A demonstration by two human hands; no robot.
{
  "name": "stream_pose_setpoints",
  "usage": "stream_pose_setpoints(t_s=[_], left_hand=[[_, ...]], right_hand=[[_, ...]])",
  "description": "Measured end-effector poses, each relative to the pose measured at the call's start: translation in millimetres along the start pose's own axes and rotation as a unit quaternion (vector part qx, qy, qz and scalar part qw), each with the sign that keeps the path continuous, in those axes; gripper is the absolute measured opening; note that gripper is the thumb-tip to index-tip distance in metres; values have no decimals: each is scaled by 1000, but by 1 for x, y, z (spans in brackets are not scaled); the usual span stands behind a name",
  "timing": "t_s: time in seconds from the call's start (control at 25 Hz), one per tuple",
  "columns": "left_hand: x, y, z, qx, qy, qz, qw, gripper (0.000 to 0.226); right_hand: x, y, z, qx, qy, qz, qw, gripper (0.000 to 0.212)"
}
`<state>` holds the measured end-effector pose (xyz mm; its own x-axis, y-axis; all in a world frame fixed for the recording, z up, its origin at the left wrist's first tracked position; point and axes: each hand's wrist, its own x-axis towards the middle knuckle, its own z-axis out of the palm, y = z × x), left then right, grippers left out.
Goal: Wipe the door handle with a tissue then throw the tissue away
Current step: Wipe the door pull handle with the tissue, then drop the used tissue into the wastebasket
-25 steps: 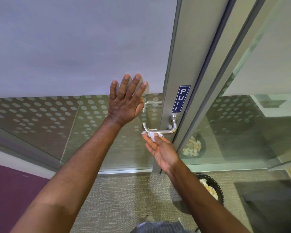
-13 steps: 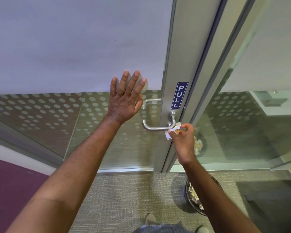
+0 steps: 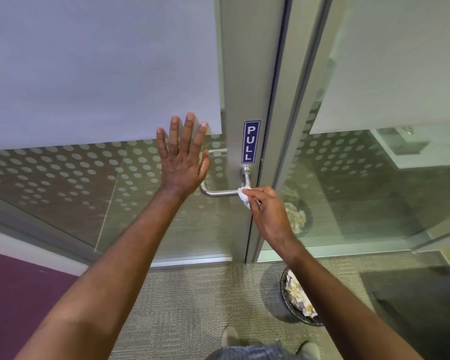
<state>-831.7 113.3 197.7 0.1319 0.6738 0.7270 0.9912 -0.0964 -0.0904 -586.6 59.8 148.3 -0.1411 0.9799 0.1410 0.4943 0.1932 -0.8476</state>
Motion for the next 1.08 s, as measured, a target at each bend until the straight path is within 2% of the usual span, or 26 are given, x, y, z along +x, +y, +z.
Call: stream_pose_setpoints(t_s=[0.16, 0.4, 0.48, 0.6, 0.84, 1.08], left_hand=[[-9, 46, -6, -31, -27, -32, 999, 77], [-53, 170, 0, -161, -90, -34, 982, 62], [-76, 214, 8, -206, -151, -14, 967, 57], [-108, 269, 23, -242, -254, -35, 936, 50], [-161, 346, 61, -241, -436, -63, 865, 48], [-203, 395, 90, -225, -534, -101, 809, 51]], right_hand=[[-5, 27, -36, 78, -33, 60, 995, 20], [-25, 108, -94, 69, -47, 143, 986, 14], [-35, 137, -110, 55, -58, 172, 982, 18], [-51, 183, -132, 10, -60, 193, 979, 19], [-81, 270, -165, -70, -81, 269, 957, 19], [-106, 330, -182, -108, -93, 318, 937, 13]])
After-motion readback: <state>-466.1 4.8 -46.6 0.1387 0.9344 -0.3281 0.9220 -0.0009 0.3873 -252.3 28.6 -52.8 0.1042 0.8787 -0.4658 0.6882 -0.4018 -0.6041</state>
